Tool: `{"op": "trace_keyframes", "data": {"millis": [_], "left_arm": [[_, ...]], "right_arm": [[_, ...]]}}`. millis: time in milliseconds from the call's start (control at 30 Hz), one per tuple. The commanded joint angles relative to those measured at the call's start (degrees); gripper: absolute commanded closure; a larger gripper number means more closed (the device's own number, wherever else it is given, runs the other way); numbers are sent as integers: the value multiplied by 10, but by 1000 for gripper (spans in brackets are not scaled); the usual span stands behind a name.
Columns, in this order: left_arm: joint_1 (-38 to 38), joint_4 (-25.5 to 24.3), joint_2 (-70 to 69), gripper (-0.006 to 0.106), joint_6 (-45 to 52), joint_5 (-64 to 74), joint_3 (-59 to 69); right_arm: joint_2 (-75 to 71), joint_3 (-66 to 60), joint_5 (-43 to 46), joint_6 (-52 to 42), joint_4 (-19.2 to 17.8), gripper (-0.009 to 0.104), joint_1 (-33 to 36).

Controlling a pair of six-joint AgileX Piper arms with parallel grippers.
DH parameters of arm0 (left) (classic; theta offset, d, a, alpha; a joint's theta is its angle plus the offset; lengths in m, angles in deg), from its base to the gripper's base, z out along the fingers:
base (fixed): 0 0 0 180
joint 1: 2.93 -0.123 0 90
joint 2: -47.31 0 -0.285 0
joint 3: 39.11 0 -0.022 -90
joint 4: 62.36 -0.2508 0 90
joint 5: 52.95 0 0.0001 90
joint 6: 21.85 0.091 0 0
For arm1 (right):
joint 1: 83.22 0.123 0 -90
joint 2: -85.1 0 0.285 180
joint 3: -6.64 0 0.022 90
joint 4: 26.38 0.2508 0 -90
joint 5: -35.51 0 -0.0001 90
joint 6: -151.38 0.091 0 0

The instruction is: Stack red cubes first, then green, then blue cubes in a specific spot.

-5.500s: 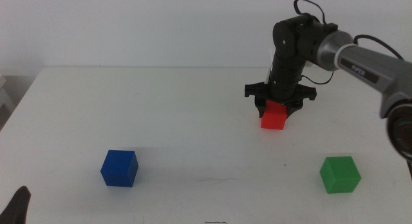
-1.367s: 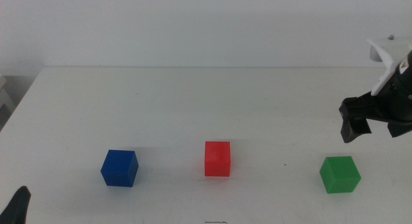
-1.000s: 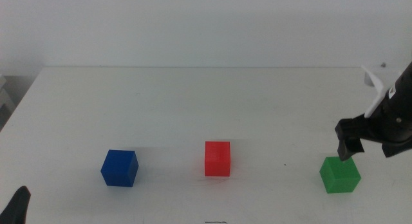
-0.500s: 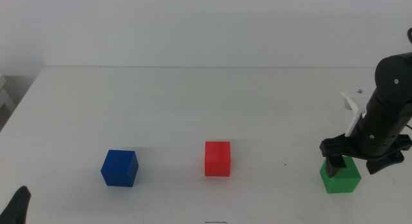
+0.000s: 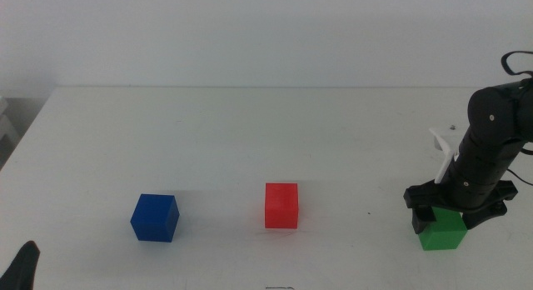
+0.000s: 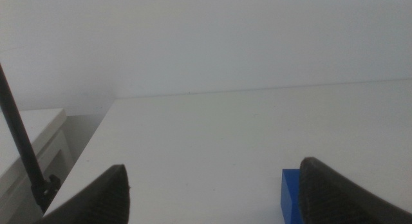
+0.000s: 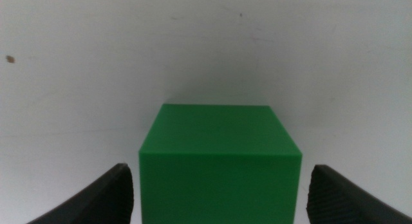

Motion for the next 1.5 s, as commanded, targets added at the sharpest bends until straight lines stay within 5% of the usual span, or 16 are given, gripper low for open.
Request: {"op": "trace_keyframes", "data": {"millis": [0,100,267,733,1467], "left_arm": [[-1,6,-11,14,-7,-44,-2],[-1,6,-11,14,-7,-44,-2],[-1,6,-11,14,-7,-44,-2],[-1,6,-11,14,-7,-44,-2],[-1,6,-11,14,-7,-44,-2]], "right_arm": [[-19,12,6,-6,-9,10,-1],[-19,12,8,-3,-16,30,-1],[-24,17,-10,6,-22,96,5],[-66,244,-241,189,-65,96,150],[125,459,-239,293,-8,96,278]]}}
